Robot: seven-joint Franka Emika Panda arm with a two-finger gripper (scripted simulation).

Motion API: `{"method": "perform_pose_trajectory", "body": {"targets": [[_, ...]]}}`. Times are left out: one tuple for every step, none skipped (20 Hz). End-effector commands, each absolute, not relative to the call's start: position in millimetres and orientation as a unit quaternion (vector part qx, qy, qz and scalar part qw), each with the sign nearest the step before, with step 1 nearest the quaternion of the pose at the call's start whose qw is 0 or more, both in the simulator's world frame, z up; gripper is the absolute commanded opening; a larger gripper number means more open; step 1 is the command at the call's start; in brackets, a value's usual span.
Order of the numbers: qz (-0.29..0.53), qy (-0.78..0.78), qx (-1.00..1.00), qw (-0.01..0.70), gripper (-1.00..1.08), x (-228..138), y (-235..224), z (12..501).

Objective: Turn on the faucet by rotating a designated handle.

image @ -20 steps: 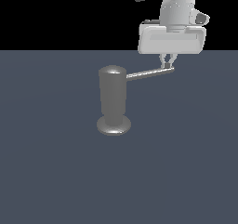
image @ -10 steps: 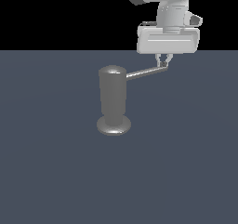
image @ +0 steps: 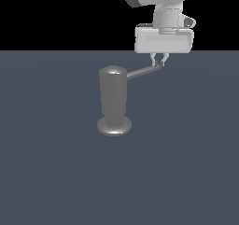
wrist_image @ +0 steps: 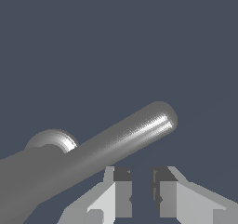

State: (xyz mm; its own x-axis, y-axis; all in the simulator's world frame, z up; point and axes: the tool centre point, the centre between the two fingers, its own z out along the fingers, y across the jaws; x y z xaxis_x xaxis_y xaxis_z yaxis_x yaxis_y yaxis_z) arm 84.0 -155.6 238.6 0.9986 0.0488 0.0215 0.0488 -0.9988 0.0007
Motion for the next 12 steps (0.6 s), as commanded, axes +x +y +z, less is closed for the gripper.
{"method": "perform_pose_trajectory", "body": {"targets": [[0.004, 0.022, 1.0, 0.0, -1.0, 89.9, -156.4, 225.6], [0.004, 0.022, 1.0, 0.0, -1.0, 92.4, -156.2, 225.4], [0.003, 0.021, 1.0, 0.0, -1.0, 94.9, -156.1, 225.0], [0.003, 0.021, 1.0, 0.0, -1.0, 97.3, -156.0, 224.7], [0.003, 0.021, 1.0, 0.0, -1.0, 99.8, -155.8, 224.5], [0.003, 0.02, 1.0, 0.0, -1.0, 102.2, -155.7, 224.1], [0.002, 0.02, 1.0, 0.0, -1.0, 104.6, -155.5, 223.9], [0.002, 0.02, 1.0, 0.0, -1.0, 106.9, -155.5, 223.6], [0.002, 0.019, 1.0, 0.0, -1.0, 109.3, -155.3, 223.3], [0.002, 0.019, 1.0, 0.0, -1.0, 111.6, -155.3, 223.0], [0.001, 0.019, 1.0, 0.0, -1.0, 113.9, -155.1, 222.8], [0.001, 0.018, 1.0, 0.0, -1.0, 116.2, -154.9, 222.6]]}}
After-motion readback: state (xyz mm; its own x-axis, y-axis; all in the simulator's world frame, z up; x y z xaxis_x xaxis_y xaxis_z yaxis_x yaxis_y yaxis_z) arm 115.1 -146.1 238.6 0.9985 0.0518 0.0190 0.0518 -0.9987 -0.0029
